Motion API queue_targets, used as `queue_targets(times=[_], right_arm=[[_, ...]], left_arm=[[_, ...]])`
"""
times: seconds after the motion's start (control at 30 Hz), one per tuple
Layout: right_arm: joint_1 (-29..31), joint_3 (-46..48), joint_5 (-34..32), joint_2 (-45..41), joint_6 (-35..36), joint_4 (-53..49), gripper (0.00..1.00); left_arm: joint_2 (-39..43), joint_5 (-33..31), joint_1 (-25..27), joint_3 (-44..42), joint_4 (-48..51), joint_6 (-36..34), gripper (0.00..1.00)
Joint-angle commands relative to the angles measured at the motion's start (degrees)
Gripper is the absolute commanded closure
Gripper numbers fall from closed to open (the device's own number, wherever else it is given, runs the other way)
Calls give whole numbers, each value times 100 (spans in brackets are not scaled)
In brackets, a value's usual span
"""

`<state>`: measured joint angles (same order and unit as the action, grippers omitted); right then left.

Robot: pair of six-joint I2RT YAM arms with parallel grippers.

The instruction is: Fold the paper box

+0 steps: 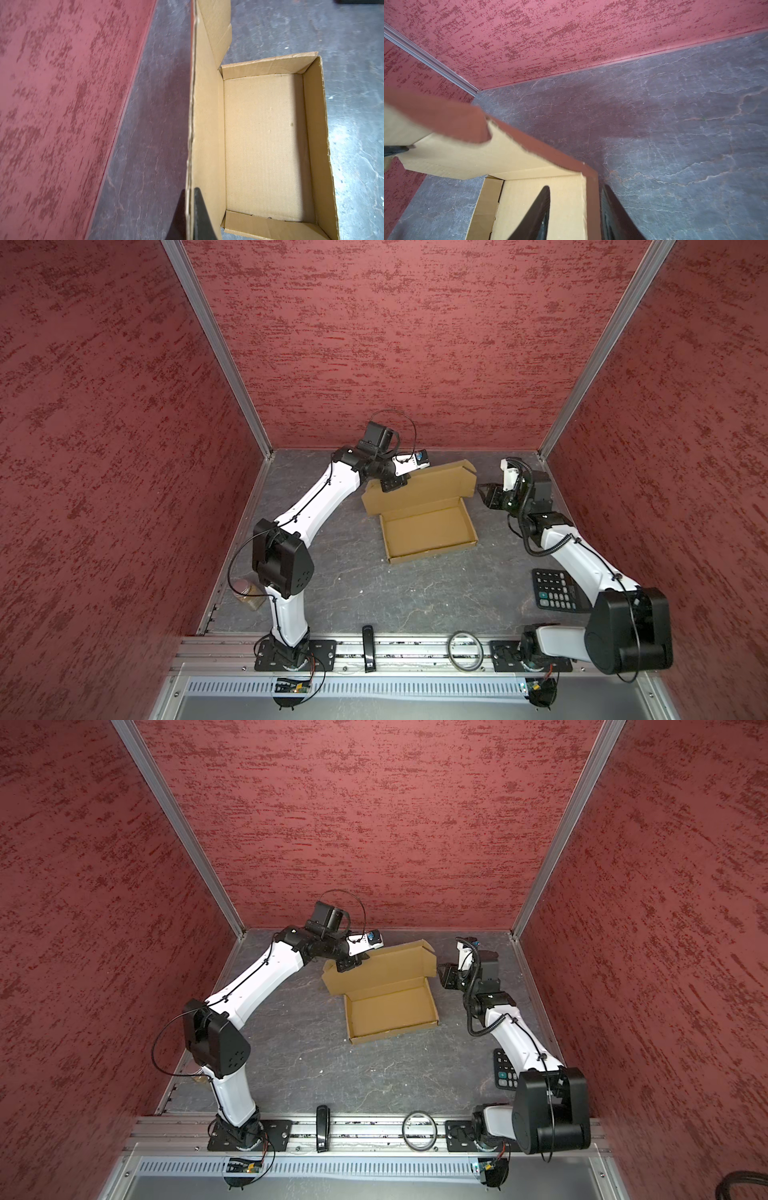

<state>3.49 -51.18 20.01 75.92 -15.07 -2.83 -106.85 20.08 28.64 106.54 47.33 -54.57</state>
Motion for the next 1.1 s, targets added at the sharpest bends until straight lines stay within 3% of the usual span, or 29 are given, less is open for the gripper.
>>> queue_targets(times=[0.0, 0.23, 0.47, 0.6, 0.9, 1.07], right_arm=[[-51, -11, -185, -94, -74, 116, 57], [-72, 95, -349, -174, -184, 228, 55], [-100, 148, -401, -286, -216, 250, 54], [-107, 144, -437, -408, -185, 196, 53], [-105, 4, -364, -581, 240, -225, 49], [-103, -26, -458, -504, 453, -363, 48]], left_arm=[[-124, 456, 66, 288, 312, -448, 100], [-283, 295, 266, 372, 567, -593, 100], [-216, 191, 321, 104, 129, -360, 76], [-126, 103, 377, 9, -208, -175, 57], [544, -378, 478, -271, -1230, 1330, 39], [1476, -1483, 777, -946, -1591, 2333, 33]])
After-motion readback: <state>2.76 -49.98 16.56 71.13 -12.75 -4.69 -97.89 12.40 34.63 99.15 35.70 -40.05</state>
